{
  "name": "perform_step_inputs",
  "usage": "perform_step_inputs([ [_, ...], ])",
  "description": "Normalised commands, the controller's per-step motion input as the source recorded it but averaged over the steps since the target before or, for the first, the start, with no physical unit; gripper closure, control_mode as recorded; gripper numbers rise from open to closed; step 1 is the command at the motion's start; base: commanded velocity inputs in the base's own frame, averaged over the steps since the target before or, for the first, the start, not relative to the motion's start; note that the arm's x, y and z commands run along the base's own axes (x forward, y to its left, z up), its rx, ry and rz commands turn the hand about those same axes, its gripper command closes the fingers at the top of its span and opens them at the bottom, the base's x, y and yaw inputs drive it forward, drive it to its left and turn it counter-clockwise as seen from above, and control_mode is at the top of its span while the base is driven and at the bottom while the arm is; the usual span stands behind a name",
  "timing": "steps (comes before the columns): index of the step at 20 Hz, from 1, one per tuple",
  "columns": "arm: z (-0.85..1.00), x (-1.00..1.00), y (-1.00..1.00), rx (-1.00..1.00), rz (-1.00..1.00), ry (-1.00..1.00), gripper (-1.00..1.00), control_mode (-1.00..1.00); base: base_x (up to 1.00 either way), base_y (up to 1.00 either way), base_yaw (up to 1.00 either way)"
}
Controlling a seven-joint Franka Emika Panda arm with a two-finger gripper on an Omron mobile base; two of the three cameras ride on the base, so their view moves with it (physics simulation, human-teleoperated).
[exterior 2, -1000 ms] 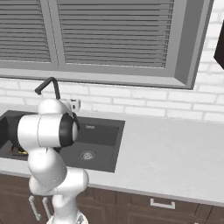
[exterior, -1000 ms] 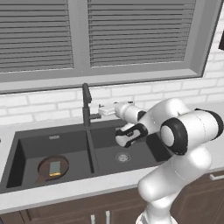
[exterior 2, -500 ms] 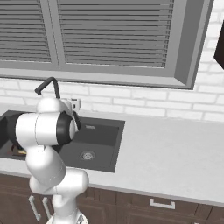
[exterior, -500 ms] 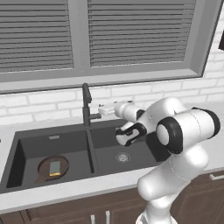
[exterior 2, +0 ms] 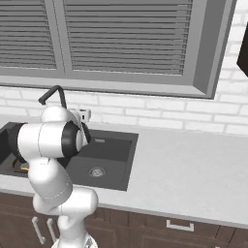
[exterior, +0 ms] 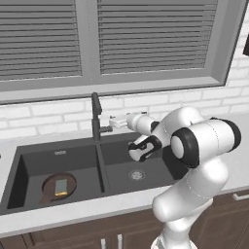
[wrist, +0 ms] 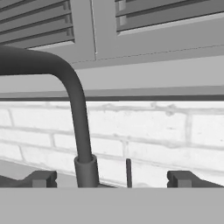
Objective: Pick the pan and sponge and place them into the sink. Then turn on the water.
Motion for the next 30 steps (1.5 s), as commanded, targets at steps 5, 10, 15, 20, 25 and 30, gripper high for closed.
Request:
perform_step_inputs([
  [5, -0.07, 0.00, 0.00, 0.00, 0.00, 0.00, -1.00, -1.00, 0.00, 0.00, 0.00],
  [10, -0.08, 0.00, 0.00, 0.00, 0.00, 0.00, -1.00, -1.00, 0.00, 0.00, 0.00],
  [15, -0.07, 0.00, 0.00, 0.00, 0.00, 0.00, -1.00, -1.00, 0.00, 0.00, 0.00],
  [20, 0.00, 0.00, 0.01, 0.00, 0.00, 0.05, -1.00, -1.00, 0.00, 0.00, 0.00],
  [25, -0.03, 0.00, 0.00, 0.00, -0.01, 0.05, -1.00, -1.00, 0.00, 0.00, 0.00],
  [30, -0.04, 0.10, 0.00, 0.00, -0.05, 0.03, -1.00, -1.00, 0.00, 0.00, 0.00],
])
